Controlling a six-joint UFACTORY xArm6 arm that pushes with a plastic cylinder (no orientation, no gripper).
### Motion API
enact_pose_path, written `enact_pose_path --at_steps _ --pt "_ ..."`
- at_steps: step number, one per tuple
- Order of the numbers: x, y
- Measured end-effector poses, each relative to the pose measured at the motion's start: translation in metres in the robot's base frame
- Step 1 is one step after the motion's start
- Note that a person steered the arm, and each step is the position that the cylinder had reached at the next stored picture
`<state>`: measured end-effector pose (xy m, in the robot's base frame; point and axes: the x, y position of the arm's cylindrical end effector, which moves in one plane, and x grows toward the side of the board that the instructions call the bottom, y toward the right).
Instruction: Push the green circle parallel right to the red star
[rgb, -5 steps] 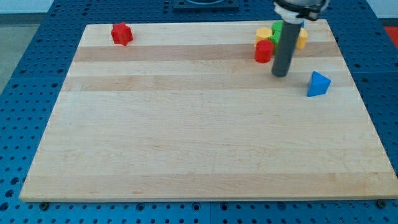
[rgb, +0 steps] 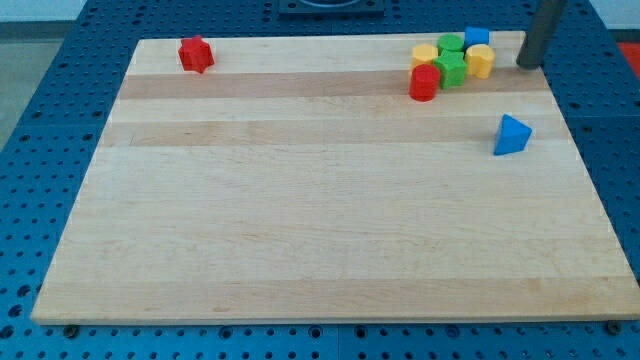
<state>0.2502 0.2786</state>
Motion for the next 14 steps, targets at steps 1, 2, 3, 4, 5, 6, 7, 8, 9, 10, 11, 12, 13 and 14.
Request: enact_pose_path --at_steps 1,2,3,4,5,6,7,8,9,10,11,12,13,14 --pt "-0.034 0.000" --pt "-0.047 -0.016" --pt "-0.046 -0.040" --pt "-0.040 -0.067" --pt "-0.027 -0.073" --pt "-0.018 -0.074" --pt "-0.018 -0.092" --pt "-0.015 -0.109" --pt "-0.015 -0.130" --pt "-0.015 -0.156" --pt "-0.012 -0.181" --pt "0.004 -0.191" --pt "0.017 -0.207" --pt "0.020 -0.233"
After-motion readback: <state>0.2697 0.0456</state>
